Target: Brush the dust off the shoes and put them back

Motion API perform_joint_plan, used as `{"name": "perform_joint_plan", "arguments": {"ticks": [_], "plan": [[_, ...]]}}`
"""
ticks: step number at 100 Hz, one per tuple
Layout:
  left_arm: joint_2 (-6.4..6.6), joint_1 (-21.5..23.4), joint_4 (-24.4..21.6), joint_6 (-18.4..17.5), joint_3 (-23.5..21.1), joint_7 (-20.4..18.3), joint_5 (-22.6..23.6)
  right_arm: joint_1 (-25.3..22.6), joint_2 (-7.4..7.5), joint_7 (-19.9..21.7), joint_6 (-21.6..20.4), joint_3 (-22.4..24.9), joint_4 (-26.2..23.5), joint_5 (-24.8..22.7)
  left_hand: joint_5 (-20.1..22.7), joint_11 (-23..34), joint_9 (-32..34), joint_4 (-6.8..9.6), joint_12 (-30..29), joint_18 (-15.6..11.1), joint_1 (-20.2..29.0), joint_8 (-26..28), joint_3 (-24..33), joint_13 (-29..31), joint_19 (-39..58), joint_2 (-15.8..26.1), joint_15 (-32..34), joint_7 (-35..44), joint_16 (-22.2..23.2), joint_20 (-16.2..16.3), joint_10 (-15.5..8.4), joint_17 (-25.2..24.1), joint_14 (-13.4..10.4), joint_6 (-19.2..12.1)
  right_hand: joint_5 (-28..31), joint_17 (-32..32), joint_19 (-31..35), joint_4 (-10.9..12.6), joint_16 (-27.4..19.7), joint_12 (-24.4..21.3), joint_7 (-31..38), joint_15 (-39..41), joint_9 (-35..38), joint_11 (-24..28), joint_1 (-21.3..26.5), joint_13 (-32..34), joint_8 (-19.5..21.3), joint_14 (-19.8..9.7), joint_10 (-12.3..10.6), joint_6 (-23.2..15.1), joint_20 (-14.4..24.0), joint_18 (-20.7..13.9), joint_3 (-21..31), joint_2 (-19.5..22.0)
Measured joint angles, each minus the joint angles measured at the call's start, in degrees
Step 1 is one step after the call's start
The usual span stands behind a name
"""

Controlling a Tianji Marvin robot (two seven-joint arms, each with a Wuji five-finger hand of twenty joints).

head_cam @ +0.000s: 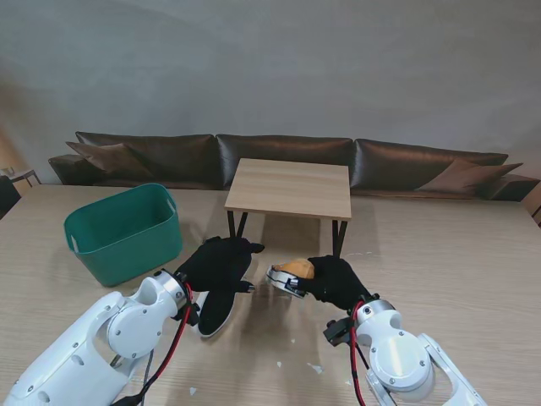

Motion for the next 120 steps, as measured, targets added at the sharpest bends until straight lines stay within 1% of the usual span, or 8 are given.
{"name": "perform_joint_plan", "arguments": {"ticks": [12,21,26,43,65,89,109,120], "plan": [[0.12,-1.2,0.7,-1.1,1.2,-0.6,-0.3,0.3,-0.29,-0.2,0.6,0.8,-1.5,2.6,-3.8,-0.9,-3.7,-0.04,-2.5,-2.6,-1.7,-3.2,0.1,-1.0,-3.4,-0.6,-1.3,-2.1,-2.1,-1.6,-1.0,-0.8,-2.2,0.0,1.1,0.0,0.0,0.0,0.0,0.0,-0.5,0.0,0.0,0.1,0.0,0.0,0.0,0.0,0.0,0.8,0.0,0.1,0.0,0.5],[0.19,-2.3,1.3,-1.5,2.4,-0.8,-0.5,0.2,-0.46,-0.2,1.1,1.4,-2.9,4.2,-5.2,-1.3,-5.2,-0.04,-3.2,-4.6,-1.7,-4.4,0.1,-4.3,-4.5,-0.6,-2.5,-3.1,-3.4,-3.4,-1.4,-2.2,-4.0,0.0,3.1,0.0,0.0,0.0,0.0,0.0,-0.9,0.0,0.0,0.1,0.0,0.0,0.0,0.0,0.0,1.6,0.1,0.2,0.0,0.5],[0.19,-3.0,1.8,-1.9,3.1,-0.8,-0.8,0.0,-0.52,-0.1,1.3,1.9,-3.7,4.9,-5.7,-1.4,-5.8,-0.04,-3.8,-5.3,-1.8,-4.8,0.1,-3.5,-5.1,-0.6,-2.6,-3.2,-3.6,-4.5,-1.4,-2.2,-4.6,0.0,4.3,0.0,0.0,0.0,0.0,0.1,-0.9,0.0,-0.1,0.3,0.1,0.0,0.0,0.0,0.0,2.3,0.2,0.5,0.0,0.5],[-0.22,-6.0,4.9,-4.0,5.6,1.5,-4.0,-0.3,-0.53,0.0,1.5,2.8,-6.0,6.4,-5.7,-1.4,-6.1,-0.04,-3.9,-5.5,-1.8,-5.1,0.1,-3.5,-5.7,-0.6,-2.6,-2.9,-4.2,-5.9,-1.4,-2.5,-4.7,0.0,4.8,0.0,0.1,0.0,0.0,0.8,-0.9,0.6,-0.1,1.1,0.8,0.0,0.0,0.1,0.0,2.8,1.3,0.7,0.0,0.6],[-0.66,-8.8,5.9,-5.1,7.9,-0.7,-9.7,-0.1,-0.8,-1.4,1.5,2.5,-7.3,7.7,-5.0,-1.3,-5.8,0.57,-3.9,-5.5,-2.5,-4.8,0.6,-3.2,-5.7,-0.6,-2.4,-1.5,-4.2,-6.0,-1.4,-2.0,-3.8,0.1,4.8,0.0,0.1,0.0,0.0,0.9,-0.9,0.6,-0.1,1.1,1.1,0.0,0.0,0.1,0.1,2.8,1.3,0.7,0.0,0.6],[-1.02,-10.8,6.7,-5.4,10.1,-1.2,-11.8,-0.5,-1.38,-3.3,1.0,2.2,-8.2,11.3,-4.9,-0.8,-5.0,0.57,-3.9,-5.5,-3.1,-4.4,0.5,-3.2,-5.7,-1.5,-1.7,-1.5,-4.2,-6.0,-1.0,-0.7,-2.5,0.1,4.8,0.0,0.1,0.0,0.0,1.4,-1.1,0.6,-0.1,1.2,2.2,0.0,0.0,0.3,0.2,2.8,1.3,0.8,0.0,0.6],[-1.9,-11.9,8.8,-5.7,11.6,0.6,-16.0,-0.9,-1.76,-5.0,0.5,1.8,-8.9,13.7,0.0,-0.1,-2.2,0.55,-3.0,-4.2,-3.1,-1.8,0.6,-3.0,-4.2,-3.9,0.3,1.6,-2.2,-5.0,-0.2,0.8,-1.0,0.8,4.8,0.0,0.1,0.0,0.0,1.4,-1.5,1.4,-0.1,2.6,3.5,0.0,-0.1,1.0,0.6,2.8,1.3,1.3,0.6,0.6],[-2.35,-12.6,9.6,-5.8,12.5,1.4,-16.2,-0.8,-2.12,-6.5,0.5,1.3,-9.0,14.8,3.8,0.8,0.3,0.27,-1.0,-3.1,-3.1,2.9,0.6,-1.4,-2.8,-4.0,2.2,5.5,0.1,-3.0,0.1,2.0,0.8,0.8,4.8,0.0,0.1,0.0,0.0,1.4,-2.8,1.5,-0.2,3.3,4.8,0.0,-0.2,1.5,0.9,2.8,1.4,1.5,0.8,1.3]]}}
